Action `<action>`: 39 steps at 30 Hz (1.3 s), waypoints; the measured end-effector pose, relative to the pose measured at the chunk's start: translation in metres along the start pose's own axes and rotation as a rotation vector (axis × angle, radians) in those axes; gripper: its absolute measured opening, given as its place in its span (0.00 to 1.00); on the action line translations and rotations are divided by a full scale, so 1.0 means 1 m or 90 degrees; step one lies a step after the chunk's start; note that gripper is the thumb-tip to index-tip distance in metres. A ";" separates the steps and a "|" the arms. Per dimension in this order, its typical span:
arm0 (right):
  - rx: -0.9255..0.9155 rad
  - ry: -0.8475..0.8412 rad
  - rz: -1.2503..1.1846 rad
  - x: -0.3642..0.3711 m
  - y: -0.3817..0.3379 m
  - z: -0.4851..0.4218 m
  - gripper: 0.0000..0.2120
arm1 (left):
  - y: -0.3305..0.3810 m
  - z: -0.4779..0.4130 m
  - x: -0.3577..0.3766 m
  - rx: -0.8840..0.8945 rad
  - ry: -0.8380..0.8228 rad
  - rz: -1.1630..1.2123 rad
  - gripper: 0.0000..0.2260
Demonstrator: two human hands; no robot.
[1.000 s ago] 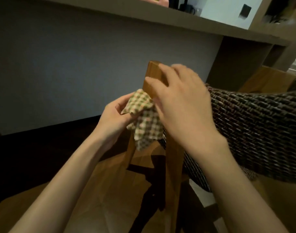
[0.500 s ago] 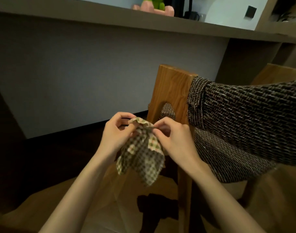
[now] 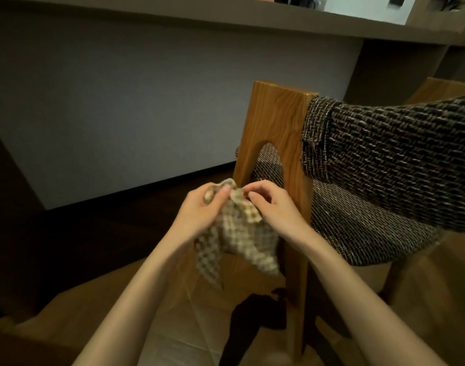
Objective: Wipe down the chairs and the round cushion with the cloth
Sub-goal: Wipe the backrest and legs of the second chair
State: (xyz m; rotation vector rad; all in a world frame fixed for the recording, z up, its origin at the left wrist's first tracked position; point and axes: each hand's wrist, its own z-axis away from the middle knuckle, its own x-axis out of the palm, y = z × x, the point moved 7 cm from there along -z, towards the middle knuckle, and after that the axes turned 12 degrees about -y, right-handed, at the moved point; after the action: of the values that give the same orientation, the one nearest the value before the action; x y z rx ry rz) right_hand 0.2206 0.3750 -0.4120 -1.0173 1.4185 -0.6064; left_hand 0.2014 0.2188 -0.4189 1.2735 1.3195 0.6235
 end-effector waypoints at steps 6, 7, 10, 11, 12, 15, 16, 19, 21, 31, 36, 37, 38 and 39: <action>0.027 0.006 0.004 0.009 0.003 -0.006 0.21 | -0.023 -0.013 -0.054 -0.151 0.244 0.208 0.06; 0.031 0.017 0.005 0.010 0.000 -0.009 0.22 | -0.023 -0.018 -0.058 -0.156 0.249 0.277 0.05; 0.045 0.063 0.022 0.009 -0.007 -0.019 0.24 | -0.010 -0.040 -0.064 -0.117 0.237 0.339 0.06; 0.043 0.078 0.015 0.008 -0.010 -0.023 0.25 | -0.001 -0.049 -0.064 -0.090 0.225 0.305 0.06; 0.036 0.092 0.004 0.007 -0.012 -0.027 0.25 | 0.009 -0.058 -0.063 -0.057 0.209 0.270 0.06; 0.011 0.137 -0.029 0.001 -0.014 -0.037 0.22 | 0.040 -0.080 -0.050 0.047 0.124 0.193 0.07; 0.002 0.157 -0.051 0.000 -0.014 -0.037 0.22 | 0.049 -0.087 -0.045 0.081 0.092 0.182 0.07; -0.028 0.233 -0.195 -0.003 -0.012 -0.035 0.19 | 0.069 -0.103 -0.024 0.153 0.013 0.180 0.09; -0.022 0.263 -0.269 -0.002 -0.007 -0.034 0.18 | 0.075 -0.109 -0.009 0.169 -0.029 0.181 0.12; -0.053 0.311 -0.230 0.010 0.005 -0.038 0.15 | 0.078 -0.122 0.031 0.300 -0.063 0.225 0.16; -0.064 0.284 -0.169 0.021 0.018 -0.038 0.20 | 0.043 -0.135 0.039 0.315 -0.131 0.058 0.22; -0.070 0.281 -0.158 0.022 0.019 -0.039 0.21 | 0.028 -0.134 0.040 0.299 -0.126 -0.001 0.21; -0.079 0.273 -0.151 0.023 0.021 -0.040 0.24 | 0.010 -0.132 0.041 0.272 -0.118 -0.051 0.20; -0.080 0.262 -0.147 0.025 0.023 -0.041 0.26 | -0.011 -0.130 0.042 0.237 -0.108 -0.089 0.19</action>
State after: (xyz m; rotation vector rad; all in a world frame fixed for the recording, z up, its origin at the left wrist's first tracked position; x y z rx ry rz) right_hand 0.1784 0.3564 -0.4383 -1.2146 1.7260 -0.9452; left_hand 0.0878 0.2947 -0.4149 1.4799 1.4091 0.1695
